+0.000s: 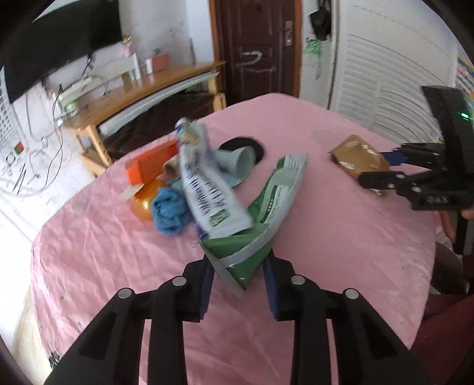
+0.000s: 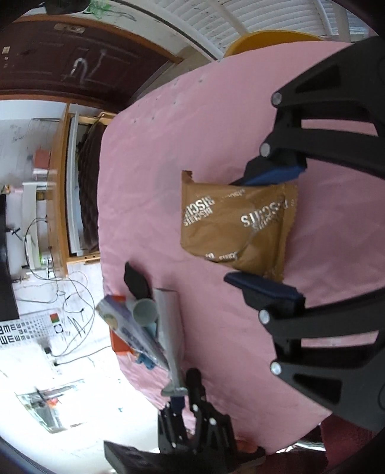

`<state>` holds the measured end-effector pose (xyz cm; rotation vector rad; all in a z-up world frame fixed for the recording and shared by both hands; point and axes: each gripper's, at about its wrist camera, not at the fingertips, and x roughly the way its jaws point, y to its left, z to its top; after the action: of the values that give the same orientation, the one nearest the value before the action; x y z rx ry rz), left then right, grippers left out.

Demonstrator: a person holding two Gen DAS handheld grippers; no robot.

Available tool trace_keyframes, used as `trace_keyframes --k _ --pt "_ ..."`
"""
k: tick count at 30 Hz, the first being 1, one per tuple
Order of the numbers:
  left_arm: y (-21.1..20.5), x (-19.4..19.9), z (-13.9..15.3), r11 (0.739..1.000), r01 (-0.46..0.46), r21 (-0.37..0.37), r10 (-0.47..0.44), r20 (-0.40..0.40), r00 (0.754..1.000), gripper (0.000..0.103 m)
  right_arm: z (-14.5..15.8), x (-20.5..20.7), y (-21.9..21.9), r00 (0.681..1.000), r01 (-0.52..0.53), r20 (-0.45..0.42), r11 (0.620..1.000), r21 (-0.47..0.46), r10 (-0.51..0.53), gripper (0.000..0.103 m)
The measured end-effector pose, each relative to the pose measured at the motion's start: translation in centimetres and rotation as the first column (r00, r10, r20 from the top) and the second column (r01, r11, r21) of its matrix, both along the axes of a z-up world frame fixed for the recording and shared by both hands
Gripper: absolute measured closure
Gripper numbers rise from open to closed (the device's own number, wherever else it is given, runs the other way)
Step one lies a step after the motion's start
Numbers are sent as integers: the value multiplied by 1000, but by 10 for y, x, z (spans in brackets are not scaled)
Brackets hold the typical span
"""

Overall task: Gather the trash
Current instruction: 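Grasp the brown foil packet with the right tool while the left tool grasps the green-white tube, then lift the brown packet with the right tool while the left tool lifts the green tube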

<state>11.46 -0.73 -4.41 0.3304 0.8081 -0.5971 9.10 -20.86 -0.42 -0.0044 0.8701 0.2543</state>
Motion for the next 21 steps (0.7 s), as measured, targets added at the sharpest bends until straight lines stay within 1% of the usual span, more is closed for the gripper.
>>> trace_keyframes --k 5,9,14,15,21 --pt "-10 -15 11 997 64 -31 -62 48 997 78 -1 0 -9 1000 19 12 1000 8 -19 50" --pt "-22 -25 15 996 89 -15 -88 66 994 79 0 -5 -14 999 29 26 1000 1 -29 51" --pt "-26 -24 17 997 73 -23 -71 77 995 81 1 -7 -21 998 39 44 999 -11 -39 51" --pt "-25 -25 19 996 75 -41 -72 76 995 81 2 -7 -22 998 41 46 999 -11 -40 52" --pt "-22 -25 29 995 58 -82 -49 102 994 82 6 -10 -25 996 53 74 998 -20 -51 54"
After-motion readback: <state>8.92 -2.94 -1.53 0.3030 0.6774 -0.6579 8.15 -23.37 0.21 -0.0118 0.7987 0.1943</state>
